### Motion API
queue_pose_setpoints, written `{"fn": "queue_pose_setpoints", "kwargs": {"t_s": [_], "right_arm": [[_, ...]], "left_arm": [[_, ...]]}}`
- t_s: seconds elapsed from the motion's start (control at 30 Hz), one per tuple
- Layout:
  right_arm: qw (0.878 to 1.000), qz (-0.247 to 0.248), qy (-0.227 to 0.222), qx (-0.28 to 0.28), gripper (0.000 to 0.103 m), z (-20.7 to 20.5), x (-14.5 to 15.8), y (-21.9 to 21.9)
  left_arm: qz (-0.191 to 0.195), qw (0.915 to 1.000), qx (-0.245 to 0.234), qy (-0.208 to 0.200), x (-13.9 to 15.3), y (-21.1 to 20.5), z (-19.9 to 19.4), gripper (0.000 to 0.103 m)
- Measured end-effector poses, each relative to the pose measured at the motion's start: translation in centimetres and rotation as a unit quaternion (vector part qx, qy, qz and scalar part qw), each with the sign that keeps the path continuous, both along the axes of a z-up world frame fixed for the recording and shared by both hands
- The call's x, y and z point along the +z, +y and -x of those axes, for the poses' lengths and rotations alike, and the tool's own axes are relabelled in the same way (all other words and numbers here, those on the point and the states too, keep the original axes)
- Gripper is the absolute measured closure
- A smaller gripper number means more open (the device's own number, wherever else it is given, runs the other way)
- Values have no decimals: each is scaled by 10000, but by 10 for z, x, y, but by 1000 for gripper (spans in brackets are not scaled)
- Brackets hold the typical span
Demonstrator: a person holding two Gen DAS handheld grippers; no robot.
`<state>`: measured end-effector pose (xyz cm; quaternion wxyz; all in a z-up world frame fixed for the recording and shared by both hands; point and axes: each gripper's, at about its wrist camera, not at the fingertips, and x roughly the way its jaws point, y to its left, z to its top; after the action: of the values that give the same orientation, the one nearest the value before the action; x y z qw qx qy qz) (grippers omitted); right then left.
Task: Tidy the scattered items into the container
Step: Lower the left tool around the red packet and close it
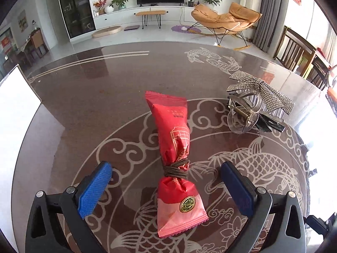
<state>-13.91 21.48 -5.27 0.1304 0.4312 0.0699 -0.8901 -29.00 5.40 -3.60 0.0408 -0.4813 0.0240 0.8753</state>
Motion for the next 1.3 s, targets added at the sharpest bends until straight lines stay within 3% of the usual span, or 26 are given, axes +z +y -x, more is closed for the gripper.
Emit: {"fn": "queue_pose_setpoints", "kwargs": {"t_s": [0.97, 1.0, 1.03, 1.07, 1.13, 1.23, 1.3], "right_arm": [[10000, 0, -6, 0, 40, -1, 2, 1], [10000, 0, -6, 0, 40, -1, 2, 1], [10000, 0, -6, 0, 40, -1, 2, 1], [10000, 1, -6, 1, 40, -1, 2, 1], [10000, 25, -15, 0, 40, 0, 3, 0], [9992, 399, -11, 86, 40, 11, 6, 5], [9982, 489, 327, 131, 40, 29, 19, 3]], "left_arm": [[-13, 9999, -81, 116, 3, -1, -1, 0], [-21, 9998, 54, 168, 6, -6, -5, 6], [-7, 9994, 201, 294, 9, -12, -8, 26], [-34, 9990, 252, 359, 11, -18, -10, 41], [3, 9988, 189, 455, 12, -25, -14, 59], [-4, 9988, 41, 493, 11, -30, -17, 66], [-7, 9987, 27, 502, 11, -30, -17, 66]]}}
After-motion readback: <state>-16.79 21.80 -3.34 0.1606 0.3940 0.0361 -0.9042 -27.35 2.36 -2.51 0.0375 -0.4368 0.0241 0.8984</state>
